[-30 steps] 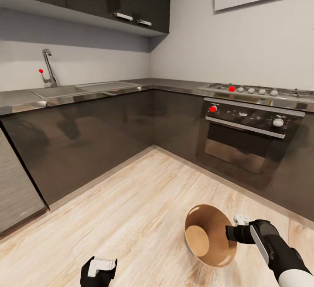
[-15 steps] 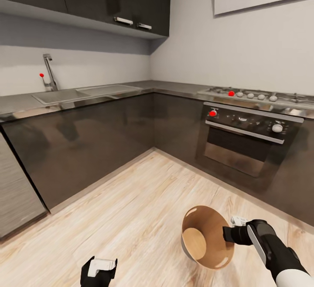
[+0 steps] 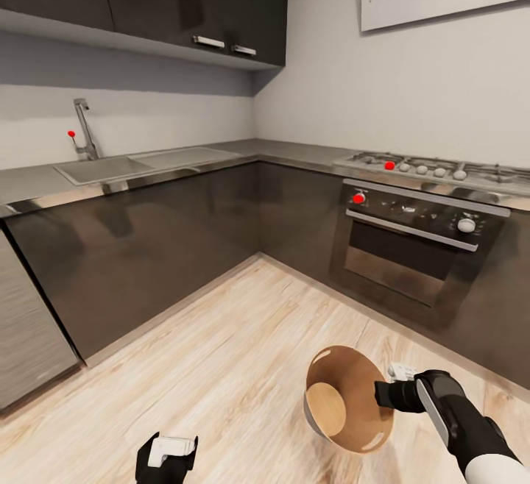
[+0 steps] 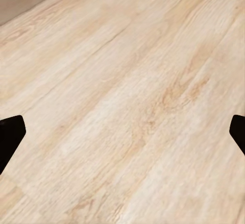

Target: Put the three can of soda from the living room inside the tash can in the kitchen.

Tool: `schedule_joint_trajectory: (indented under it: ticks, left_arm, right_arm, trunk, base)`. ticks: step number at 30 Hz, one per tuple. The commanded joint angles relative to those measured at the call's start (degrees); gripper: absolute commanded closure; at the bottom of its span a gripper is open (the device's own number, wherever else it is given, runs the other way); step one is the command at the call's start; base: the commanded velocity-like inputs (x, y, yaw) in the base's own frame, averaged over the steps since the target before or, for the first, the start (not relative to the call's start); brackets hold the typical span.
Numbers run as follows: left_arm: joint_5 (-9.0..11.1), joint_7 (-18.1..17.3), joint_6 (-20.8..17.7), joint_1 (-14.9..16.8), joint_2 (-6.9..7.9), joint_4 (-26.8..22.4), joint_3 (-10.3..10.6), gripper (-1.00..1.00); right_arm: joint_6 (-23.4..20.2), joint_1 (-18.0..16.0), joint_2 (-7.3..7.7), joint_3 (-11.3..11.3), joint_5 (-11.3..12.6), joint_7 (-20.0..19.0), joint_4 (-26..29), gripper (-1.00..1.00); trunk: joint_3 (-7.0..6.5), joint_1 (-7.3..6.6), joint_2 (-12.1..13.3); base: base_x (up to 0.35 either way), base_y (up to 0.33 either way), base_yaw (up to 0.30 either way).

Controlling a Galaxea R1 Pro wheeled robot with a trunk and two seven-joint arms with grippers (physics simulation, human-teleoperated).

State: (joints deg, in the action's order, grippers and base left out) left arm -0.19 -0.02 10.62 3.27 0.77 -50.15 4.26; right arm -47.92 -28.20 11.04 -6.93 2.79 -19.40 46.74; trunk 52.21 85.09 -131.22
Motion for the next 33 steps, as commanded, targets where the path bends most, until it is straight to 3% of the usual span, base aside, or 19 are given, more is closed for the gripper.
schedule_joint_trajectory:
  ticks: [1, 6, 8, 13, 15, 17, 23, 28, 33]
  left_arm:
    - [0.0, 0.0, 0.0, 0.0, 0.01, 0.1, 0.0, -1.00]
    - [0.1, -0.2, -0.2, 0.3, 0.10, 1.0, -0.5, -1.00]
    - [0.3, -0.2, -0.9, 1.9, 0.24, 1.0, -0.7, -1.00]
    - [0.3, -1.3, -11.8, 12.2, 0.51, 1.6, -0.9, -1.00]
    - [0.5, -5.0, -14.3, 15.3, 0.64, 1.8, -1.3, -1.00]
    - [1.5, -11.0, -15.7, 17.5, 1.20, 1.9, -3.5, -1.00]
    - [2.4, -15.6, -15.6, 18.5, 1.71, 1.6, -8.5, -1.00]
    - [2.0, -16.0, -13.4, 18.1, 1.94, 1.9, -9.4, -1.00]
    - [2.0, -16.1, -4.6, 17.7, 2.03, 5.6, -9.7, -1.00]
  right_arm:
    - [-0.2, 0.0, -0.03, 0.0, 1.1, -0.3, 0.0, 1.00]
    - [-0.2, 0.0, -0.05, 0.0, 1.1, -0.5, 0.0, 1.00]
    - [-0.2, 0.0, -0.08, 0.0, 1.1, -0.6, -0.1, 1.00]
    - [-0.2, 0.1, -0.10, 0.1, 1.1, -1.2, -0.1, 1.00]
    - [-0.2, 0.2, -0.08, 0.1, 1.1, -1.7, -0.1, 1.00]
    - [-0.2, 0.3, -0.06, 0.1, 1.0, -2.0, -0.1, 1.00]
    - [-0.2, 0.3, -0.06, 0.1, 1.0, -2.2, -0.1, 1.00]
    - [-0.2, 0.3, -0.05, 0.1, 0.9, -2.2, -0.2, 1.00]
    - [0.0, 0.3, -0.08, 0.0, 1.1, -2.2, -0.2, 1.00]
  trunk:
    - [-0.19, -0.23, 0.4]
    - [-1.09, -1.33, 2.4]
    - [-1.45, -1.77, 3.2]
    - [-2.34, -2.86, 5.2]
    - [-2.70, -3.30, 6.0]
    - [-3.06, -3.74, 6.8]
    - [-4.14, -5.06, 9.2]
    - [-4.86, -5.94, 10.8]
    - [-4.86, -5.94, 10.8]
  base:
    - [0.000, 0.000, 0.000]
    - [0.000, 0.000, 0.000]
    - [0.000, 0.000, 0.000]
    - [0.000, 0.000, 0.000]
    - [0.000, 0.000, 0.000]
    - [0.000, 0.000, 0.000]
    - [0.000, 0.000, 0.000]
    - [0.000, 0.000, 0.000]
    - [0.000, 0.000, 0.000]
